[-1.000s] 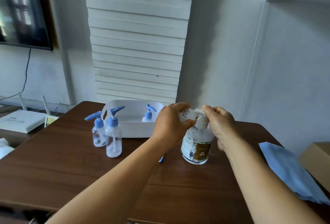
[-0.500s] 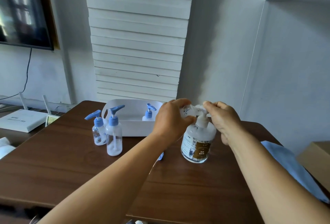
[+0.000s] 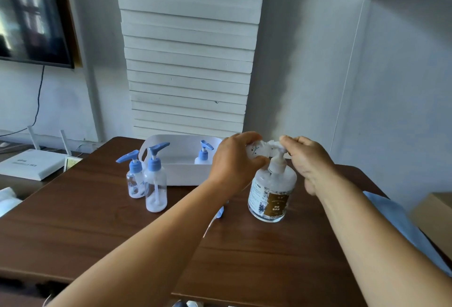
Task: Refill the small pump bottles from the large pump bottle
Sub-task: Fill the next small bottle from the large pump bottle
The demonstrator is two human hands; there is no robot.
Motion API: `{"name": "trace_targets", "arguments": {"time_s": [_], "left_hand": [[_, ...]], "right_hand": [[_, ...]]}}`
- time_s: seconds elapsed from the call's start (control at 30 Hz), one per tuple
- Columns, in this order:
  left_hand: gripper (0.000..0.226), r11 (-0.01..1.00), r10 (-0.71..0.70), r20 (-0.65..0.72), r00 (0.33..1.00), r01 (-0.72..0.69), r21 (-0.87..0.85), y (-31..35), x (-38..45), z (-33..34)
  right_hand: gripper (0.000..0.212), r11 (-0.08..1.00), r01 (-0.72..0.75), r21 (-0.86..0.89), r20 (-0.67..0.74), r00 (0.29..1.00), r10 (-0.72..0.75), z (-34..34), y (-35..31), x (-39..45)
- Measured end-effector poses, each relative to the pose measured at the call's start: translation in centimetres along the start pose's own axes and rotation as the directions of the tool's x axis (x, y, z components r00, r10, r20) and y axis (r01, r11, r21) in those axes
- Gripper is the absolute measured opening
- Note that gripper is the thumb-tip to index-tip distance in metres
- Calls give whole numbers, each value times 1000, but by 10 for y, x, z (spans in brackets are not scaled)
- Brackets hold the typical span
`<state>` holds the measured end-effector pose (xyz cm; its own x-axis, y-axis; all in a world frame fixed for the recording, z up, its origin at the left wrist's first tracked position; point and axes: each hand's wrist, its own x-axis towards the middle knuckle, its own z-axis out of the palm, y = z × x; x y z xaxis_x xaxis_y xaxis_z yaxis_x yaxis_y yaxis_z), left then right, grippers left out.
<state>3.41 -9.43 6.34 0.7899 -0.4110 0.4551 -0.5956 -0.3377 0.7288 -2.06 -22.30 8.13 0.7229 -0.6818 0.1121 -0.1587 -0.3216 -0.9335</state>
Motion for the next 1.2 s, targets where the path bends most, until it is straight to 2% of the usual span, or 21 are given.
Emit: {"name": "trace_targets", "arguments": {"time_s": [0.17,0.43,0.57,0.73,0.87,1.0,1.2], "left_hand": [[47,1000,-5,12,1000,4,25,-5,-1,3],[49,999,15,10,1000,-16,28,1,3,-1],[49,999,1,17,1000,-2,47,-2,0,2],[50,999,-9,19,1000,9,42,-1,-1,0],[49,999,14,4,1000,-14,40,2,2,0],[47,999,-10,26,1000,9,49,-4,-1,5],[48,999,11,9,1000,-11,34,2,2,1]], "right_hand": [[28,998,-16,55,-40,999,18,11,11,-3],[26,998,40,-51,-12,999,-40,0,-3,-3],[26,1000,15,8,-53,998,-14,11,11,-6],[27,1000,-4,-28,-8,1000,3,5,3,-5],[25,1000,5,-7,7,1000,-5,-2,0,-1],[23,997,-49,64,-11,999,50,9,11,-6],[25,1000,-1,-14,-2,1000,1,-2,-3,-2]]}}
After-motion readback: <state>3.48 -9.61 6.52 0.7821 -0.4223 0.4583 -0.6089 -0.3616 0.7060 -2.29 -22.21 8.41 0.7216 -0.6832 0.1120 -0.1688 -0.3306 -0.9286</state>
